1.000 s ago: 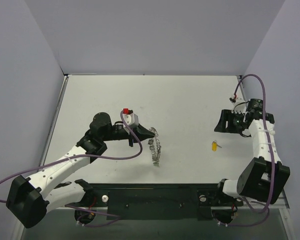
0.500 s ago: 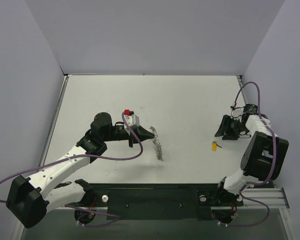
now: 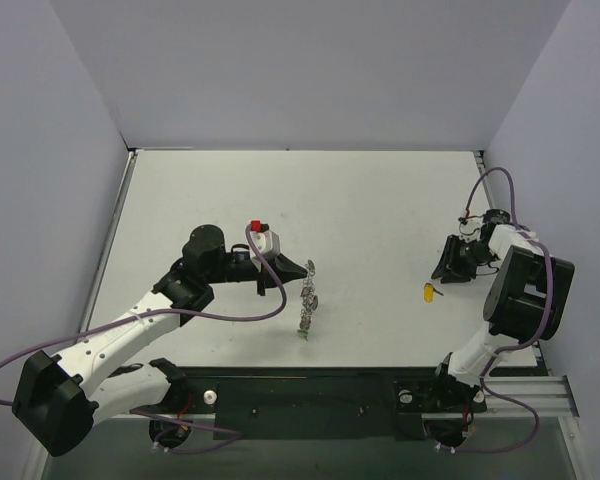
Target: Put the keys on the keyring
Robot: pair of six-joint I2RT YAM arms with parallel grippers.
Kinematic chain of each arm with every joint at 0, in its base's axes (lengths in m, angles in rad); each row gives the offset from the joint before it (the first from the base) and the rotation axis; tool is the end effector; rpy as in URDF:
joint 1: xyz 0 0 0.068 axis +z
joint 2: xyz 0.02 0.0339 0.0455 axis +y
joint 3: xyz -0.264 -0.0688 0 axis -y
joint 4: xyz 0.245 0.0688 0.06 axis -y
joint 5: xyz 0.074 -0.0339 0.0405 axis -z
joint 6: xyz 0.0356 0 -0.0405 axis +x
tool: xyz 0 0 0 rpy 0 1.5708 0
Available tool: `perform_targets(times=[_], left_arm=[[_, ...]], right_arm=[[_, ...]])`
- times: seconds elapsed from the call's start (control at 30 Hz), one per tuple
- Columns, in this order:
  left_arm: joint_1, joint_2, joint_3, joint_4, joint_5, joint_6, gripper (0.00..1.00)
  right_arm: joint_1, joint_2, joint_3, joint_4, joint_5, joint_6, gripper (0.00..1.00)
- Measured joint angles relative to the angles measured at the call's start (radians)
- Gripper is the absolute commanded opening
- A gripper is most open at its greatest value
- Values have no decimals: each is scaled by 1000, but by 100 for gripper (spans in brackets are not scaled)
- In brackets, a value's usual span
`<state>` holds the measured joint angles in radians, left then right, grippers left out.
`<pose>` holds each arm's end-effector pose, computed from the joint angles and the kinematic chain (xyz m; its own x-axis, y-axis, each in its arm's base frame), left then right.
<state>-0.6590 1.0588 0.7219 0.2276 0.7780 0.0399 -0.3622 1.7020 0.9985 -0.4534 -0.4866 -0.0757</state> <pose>0.1748 -0.1670 0.3084 -0.0468 0.0722 -0.9963 0.9904 0.1332 -0.0368 0.3076 -0.0987 0.1659 -0.8641 0.2559 -0.4334 0.0722 0.9152 0.3965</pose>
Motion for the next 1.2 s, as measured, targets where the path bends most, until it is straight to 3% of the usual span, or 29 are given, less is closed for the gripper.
perform_targets(times=[1.2], left_arm=[[0,0,0,-23,-15,30,0]], right_arm=[[3,79,36,-60,-46,-4,20]])
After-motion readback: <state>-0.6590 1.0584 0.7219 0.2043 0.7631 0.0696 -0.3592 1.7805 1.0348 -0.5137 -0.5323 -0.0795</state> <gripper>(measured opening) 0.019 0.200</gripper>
